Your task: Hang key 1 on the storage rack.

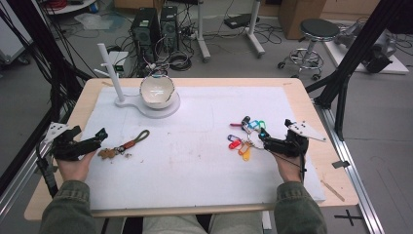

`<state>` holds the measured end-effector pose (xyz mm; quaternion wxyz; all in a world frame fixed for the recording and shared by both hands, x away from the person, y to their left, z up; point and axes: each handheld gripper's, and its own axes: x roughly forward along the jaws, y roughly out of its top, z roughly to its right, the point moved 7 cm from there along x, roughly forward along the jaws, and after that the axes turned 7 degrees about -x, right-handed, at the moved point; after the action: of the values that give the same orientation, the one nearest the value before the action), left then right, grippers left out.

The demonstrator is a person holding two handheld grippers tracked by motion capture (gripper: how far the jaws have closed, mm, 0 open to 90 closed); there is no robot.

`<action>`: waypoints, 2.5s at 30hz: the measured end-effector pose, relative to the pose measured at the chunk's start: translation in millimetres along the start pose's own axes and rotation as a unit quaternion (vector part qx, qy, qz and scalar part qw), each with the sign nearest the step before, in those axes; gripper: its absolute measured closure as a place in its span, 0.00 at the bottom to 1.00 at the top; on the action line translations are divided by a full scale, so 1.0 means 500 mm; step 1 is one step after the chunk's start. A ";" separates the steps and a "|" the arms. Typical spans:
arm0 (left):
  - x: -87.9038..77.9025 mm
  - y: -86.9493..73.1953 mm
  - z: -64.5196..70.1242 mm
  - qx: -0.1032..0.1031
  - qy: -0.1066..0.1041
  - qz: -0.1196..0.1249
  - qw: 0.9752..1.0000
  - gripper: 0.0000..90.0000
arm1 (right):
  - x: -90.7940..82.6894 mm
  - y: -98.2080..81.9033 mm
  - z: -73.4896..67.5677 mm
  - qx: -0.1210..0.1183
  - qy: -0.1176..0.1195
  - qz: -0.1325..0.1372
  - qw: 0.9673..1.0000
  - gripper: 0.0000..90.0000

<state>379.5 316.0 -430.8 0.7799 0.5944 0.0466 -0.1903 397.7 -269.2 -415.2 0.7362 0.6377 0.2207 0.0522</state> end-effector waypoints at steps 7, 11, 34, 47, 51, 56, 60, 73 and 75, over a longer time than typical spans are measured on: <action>-0.001 -0.002 -0.002 -0.002 0.000 -0.005 1.000 0.02 | 0.001 -0.002 -0.002 0.007 0.002 -0.004 1.000 0.01; 0.002 -0.005 0.000 -0.003 -0.001 -0.012 1.000 0.02 | -0.002 -0.001 0.000 0.008 0.003 0.000 1.000 0.01; 0.021 0.024 0.052 0.022 -0.046 -0.065 0.997 0.02 | -0.003 0.000 0.005 0.008 0.004 0.004 1.000 0.01; 0.070 0.018 0.085 0.064 -0.060 -0.137 0.987 0.02 | -0.003 -0.001 0.003 -0.005 0.003 0.001 1.000 0.01; 0.086 0.000 0.090 0.080 -0.065 -0.160 0.982 0.02 | -0.004 -0.001 0.004 -0.004 0.004 0.002 1.000 0.01; 0.103 -0.020 0.096 0.087 -0.072 -0.189 0.975 0.02 | -0.002 -0.002 0.002 -0.005 0.004 0.000 1.000 0.01; 0.113 -0.029 0.093 0.096 -0.065 -0.209 0.971 0.02 | -0.003 -0.002 0.002 -0.007 0.006 0.000 1.000 0.01; 0.131 -0.057 0.088 0.105 -0.077 -0.278 0.952 0.05 | -0.001 -0.003 0.000 -0.012 0.008 -0.002 1.000 0.01; 0.132 -0.062 0.087 0.108 -0.079 -0.287 0.948 0.08 | -0.001 -0.004 -0.002 -0.013 0.009 -0.003 1.000 0.01</action>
<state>422.9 251.9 -466.2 0.6247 0.6193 0.1330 -0.4566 396.5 -268.9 -417.0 0.7427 0.6265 0.2291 0.0587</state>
